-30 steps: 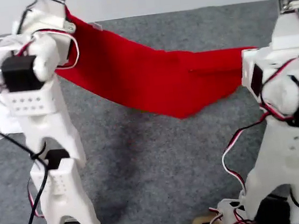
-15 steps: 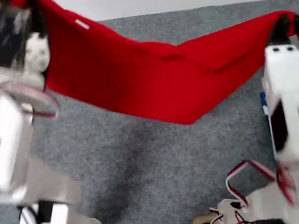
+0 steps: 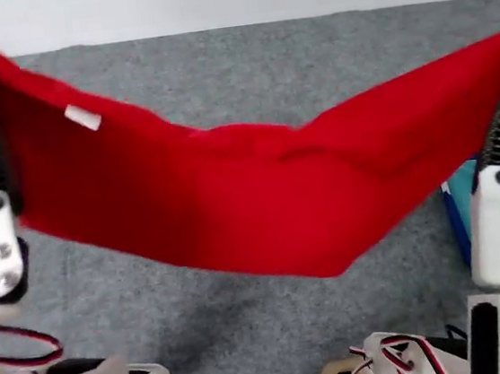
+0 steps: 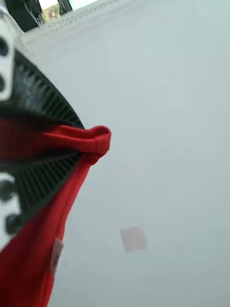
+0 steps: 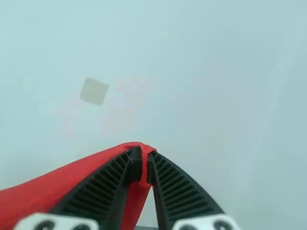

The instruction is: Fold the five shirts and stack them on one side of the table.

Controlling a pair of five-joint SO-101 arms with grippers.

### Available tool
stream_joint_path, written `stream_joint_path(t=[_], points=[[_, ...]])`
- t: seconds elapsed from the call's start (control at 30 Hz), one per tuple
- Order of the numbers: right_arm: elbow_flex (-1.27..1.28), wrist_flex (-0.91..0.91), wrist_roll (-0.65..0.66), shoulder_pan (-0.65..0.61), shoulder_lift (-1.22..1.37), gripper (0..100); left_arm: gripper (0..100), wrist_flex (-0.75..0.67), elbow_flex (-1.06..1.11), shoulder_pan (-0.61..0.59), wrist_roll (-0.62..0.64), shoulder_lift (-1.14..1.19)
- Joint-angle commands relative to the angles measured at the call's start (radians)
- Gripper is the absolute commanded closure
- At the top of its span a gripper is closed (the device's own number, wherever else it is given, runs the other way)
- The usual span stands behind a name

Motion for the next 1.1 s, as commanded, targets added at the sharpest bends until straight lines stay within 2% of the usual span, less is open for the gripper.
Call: stream_joint_path(t=[0.0, 0.17, 0.27, 0.43, 0.57, 0.87, 1.07], points=[[-0.012, 0.03, 0.008, 0.015, 0.016, 98.9, 100, 0.02, 0.084, -0.063, 0.011, -0.029], [-0.017, 0.028, 0.008, 0.036, 0.016, 98.9, 100, 0.02, 0.277, -0.124, 0.011, -0.103], [-0.008, 0.028, 0.0, 0.084, 0.027, 98.9, 100, 0.02, 0.506, -0.146, 0.011, -0.153], [-0.006, 0.028, 0.0, 0.085, 0.028, 98.9, 100, 0.018, 0.891, -0.175, 0.006, -0.279], [-0.006, 0.03, 0.0, 0.088, 0.028, 98.9, 100, 0.017, 1.098, -0.173, 0.005, -0.384], [0.114, 0.03, -0.003, 0.085, 0.019, 98.9, 99, 0.017, 1.21, -0.175, 0.005, -0.479], [0.195, 0.03, -0.003, 0.084, 0.025, 98.9, 84, 0.017, 1.214, -0.192, 0.021, -0.473]])
